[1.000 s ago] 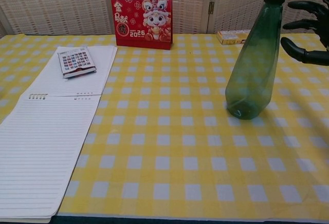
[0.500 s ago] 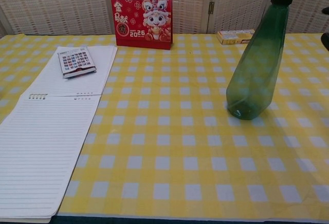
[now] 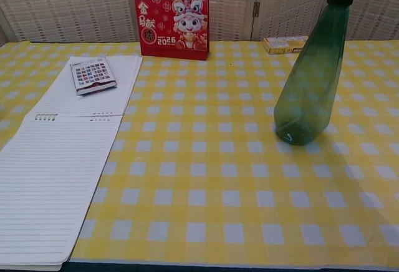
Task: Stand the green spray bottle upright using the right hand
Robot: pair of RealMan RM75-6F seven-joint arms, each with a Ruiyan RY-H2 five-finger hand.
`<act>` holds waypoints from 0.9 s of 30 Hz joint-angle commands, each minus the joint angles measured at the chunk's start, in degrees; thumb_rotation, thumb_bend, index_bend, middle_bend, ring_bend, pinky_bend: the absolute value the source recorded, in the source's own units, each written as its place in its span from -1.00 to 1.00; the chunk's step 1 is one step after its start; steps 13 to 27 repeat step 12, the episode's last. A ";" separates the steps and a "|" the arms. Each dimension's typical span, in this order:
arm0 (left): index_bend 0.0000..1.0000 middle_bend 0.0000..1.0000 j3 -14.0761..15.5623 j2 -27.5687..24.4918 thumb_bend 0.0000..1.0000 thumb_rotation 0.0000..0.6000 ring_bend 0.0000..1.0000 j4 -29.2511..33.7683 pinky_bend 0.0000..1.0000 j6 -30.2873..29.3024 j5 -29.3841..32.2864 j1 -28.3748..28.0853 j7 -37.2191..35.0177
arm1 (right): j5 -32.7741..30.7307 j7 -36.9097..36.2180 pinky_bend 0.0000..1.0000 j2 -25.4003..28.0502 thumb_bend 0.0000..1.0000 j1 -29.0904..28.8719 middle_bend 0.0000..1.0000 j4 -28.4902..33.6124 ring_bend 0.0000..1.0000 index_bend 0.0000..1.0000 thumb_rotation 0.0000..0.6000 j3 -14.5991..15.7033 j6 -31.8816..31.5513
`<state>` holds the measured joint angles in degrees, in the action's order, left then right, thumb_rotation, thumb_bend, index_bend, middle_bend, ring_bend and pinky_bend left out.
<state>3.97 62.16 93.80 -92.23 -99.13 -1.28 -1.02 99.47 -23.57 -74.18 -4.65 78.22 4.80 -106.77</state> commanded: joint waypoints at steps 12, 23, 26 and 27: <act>-0.86 -0.75 0.36 1.40 -0.21 -0.14 -0.84 0.72 -0.93 1.67 0.17 0.08 4.38 | -5.95 23.86 -1.00 12.18 -0.26 7.02 -0.94 13.55 -1.00 -1.00 1.00 4.33 10.11; -0.86 -0.75 0.36 1.40 -0.21 -0.14 -0.84 0.72 -0.93 1.67 0.17 0.08 4.38 | -5.95 23.86 -1.00 12.18 -0.26 7.02 -0.94 13.55 -1.00 -1.00 1.00 4.33 10.11; -0.86 -0.75 0.36 1.40 -0.21 -0.14 -0.84 0.72 -0.93 1.67 0.17 0.08 4.38 | -5.95 23.86 -1.00 12.18 -0.26 7.02 -0.94 13.55 -1.00 -1.00 1.00 4.33 10.11; -0.86 -0.75 0.36 1.40 -0.21 -0.14 -0.84 0.72 -0.93 1.67 0.17 0.08 4.38 | -5.95 23.86 -1.00 12.18 -0.26 7.02 -0.94 13.55 -1.00 -1.00 1.00 4.33 10.11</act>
